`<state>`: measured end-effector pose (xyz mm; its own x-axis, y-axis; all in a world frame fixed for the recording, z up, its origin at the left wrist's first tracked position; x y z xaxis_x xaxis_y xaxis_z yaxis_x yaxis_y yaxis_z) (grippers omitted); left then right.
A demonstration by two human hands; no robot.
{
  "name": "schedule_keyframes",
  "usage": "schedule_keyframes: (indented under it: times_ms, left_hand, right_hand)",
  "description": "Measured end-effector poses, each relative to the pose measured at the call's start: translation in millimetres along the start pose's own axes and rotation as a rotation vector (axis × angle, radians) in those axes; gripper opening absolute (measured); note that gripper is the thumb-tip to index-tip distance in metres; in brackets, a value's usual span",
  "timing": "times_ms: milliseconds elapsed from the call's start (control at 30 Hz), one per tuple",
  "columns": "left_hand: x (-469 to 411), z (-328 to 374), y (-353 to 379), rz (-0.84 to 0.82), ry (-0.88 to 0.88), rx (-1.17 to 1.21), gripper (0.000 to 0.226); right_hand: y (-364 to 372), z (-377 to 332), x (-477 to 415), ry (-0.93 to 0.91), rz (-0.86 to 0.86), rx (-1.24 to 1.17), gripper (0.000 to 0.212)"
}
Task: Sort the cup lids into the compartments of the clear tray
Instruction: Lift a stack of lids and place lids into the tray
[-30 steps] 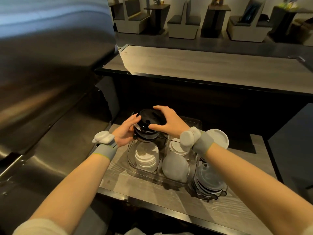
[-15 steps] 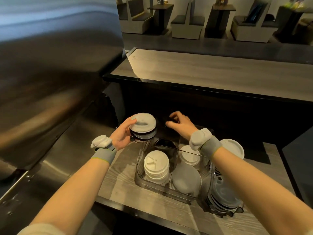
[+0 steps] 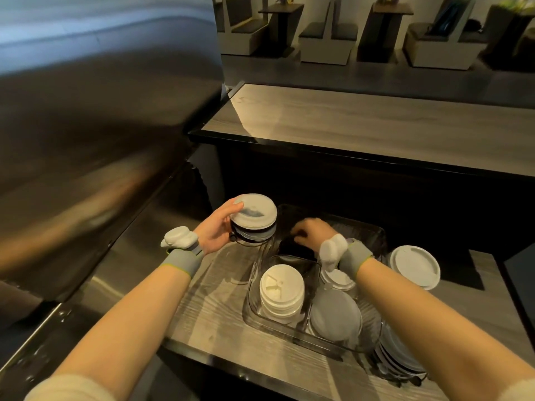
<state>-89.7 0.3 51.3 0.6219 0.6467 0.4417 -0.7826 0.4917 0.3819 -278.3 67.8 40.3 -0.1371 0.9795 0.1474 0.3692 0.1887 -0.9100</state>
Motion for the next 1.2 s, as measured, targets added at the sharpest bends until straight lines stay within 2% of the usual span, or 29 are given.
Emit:
schedule_keyframes:
  times_ms: [67,100,167,233,300,367,467,667,800,1000,1133,1200]
  left_hand:
    - [-0.4,-1.1,3.0,0.001,0.007,-0.047,0.023]
    - [-0.5,-1.8,6.1,-0.005,0.012,-0.073,0.024]
    - [-0.1,-3.1,13.6,-0.017,0.014,-0.117,0.025]
    - [0.5,-5.0,22.2,-0.028,0.009,-0.143,0.028]
    - [0.0,-8.1,27.0,-0.022,-0.007,-0.133,0.031]
    - [0.0,-12.3,28.3,0.000,-0.035,-0.099,0.035]
    - [0.9,-18.6,29.9,0.015,-0.066,-0.061,0.040]
    - [5.5,-25.6,40.3,0.050,-0.003,-0.066,0.028]
    - [6.9,-25.7,38.0,0.142,0.047,-0.015,0.041]
    - [6.9,-33.5,43.1,0.205,0.027,0.050,0.037]
    - [5.6,-39.3,50.8,0.206,0.016,0.057,0.040]
    - [6.6,-41.0,55.2,0.208,0.015,0.050,0.041]
  right_hand:
    - [-24.3,-10.2,3.6,-0.022,0.285,-0.277,0.031]
    - [-32.6,-17.9,6.5,-0.065,0.348,-0.421,0.035]
    - [-40.2,-37.6,9.2,-0.171,0.295,-0.531,0.056]
    - [-40.0,-51.4,10.8,-0.214,0.213,-0.436,0.073]
    - [-42.0,-53.5,13.3,-0.216,0.243,-0.376,0.078]
    - [-43.9,-50.7,18.4,-0.202,0.286,-0.444,0.075]
    - [-41.3,-43.8,27.1,-0.161,0.296,-0.672,0.065]
    - [-45.6,-28.5,46.5,-0.095,0.379,-0.847,0.048]
    - [-46.0,-12.2,67.6,-0.091,0.356,-0.756,0.035]
    - [-10.2,12.9,113.0,-0.072,-0.118,-0.260,0.045]
    - [0.6,13.2,125.3,-0.148,-0.211,0.050,0.054]
    - [5.9,10.8,129.5,-0.195,-0.226,0.122,0.057]
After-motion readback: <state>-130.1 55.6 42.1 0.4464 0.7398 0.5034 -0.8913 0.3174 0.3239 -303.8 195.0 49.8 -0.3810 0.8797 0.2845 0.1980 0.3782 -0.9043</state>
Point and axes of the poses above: each hand's wrist, its own x-axis away from the middle knuckle, its own y-axis out of the palm, z = x × y, the point moved 5 cm from there along -x, towards the middle knuckle, and after that the axes turned 10 degrees about -y, right-handed, at the moved point
